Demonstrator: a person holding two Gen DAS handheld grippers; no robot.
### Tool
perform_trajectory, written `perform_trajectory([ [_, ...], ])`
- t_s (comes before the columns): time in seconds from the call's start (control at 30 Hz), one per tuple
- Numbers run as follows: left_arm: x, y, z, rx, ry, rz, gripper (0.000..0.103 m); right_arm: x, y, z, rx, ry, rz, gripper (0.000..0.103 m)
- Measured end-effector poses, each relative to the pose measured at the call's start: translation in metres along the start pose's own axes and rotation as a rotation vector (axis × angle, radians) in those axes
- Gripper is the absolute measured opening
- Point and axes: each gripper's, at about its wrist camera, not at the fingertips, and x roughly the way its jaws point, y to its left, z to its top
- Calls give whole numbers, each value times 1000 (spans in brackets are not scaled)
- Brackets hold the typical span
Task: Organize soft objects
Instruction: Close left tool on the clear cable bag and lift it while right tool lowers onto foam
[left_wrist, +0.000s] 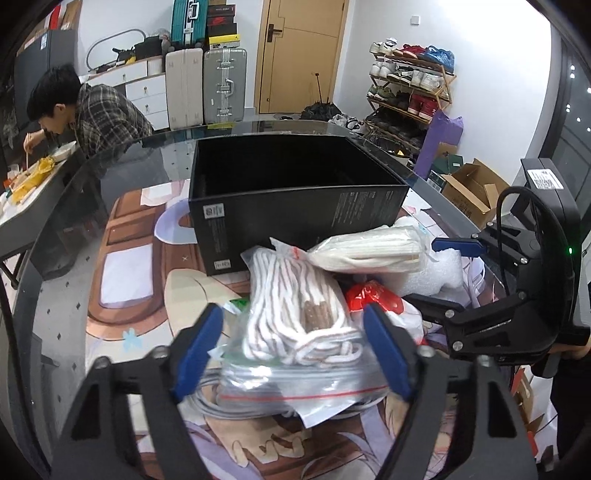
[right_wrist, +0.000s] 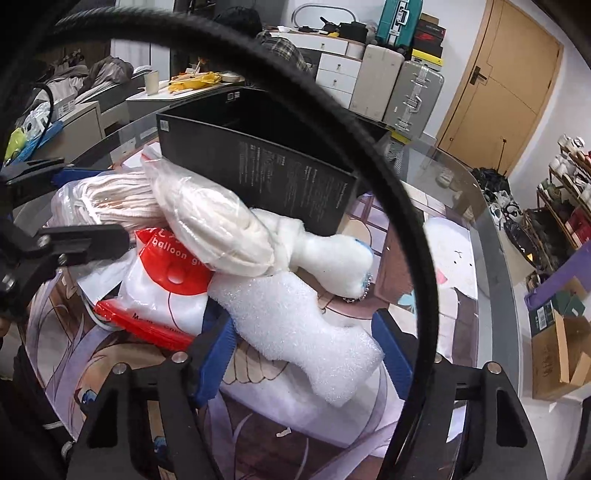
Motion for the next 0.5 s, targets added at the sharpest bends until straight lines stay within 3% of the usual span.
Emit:
perform_trajectory([
  [0.07,0,3,-1,-17,3,-14,60,-2,1,0,-10,-5,-5,71],
  [0.5,-21,9,-5,-25,-41,-35,42,-25,5,-13,-18,-46,-7,69],
])
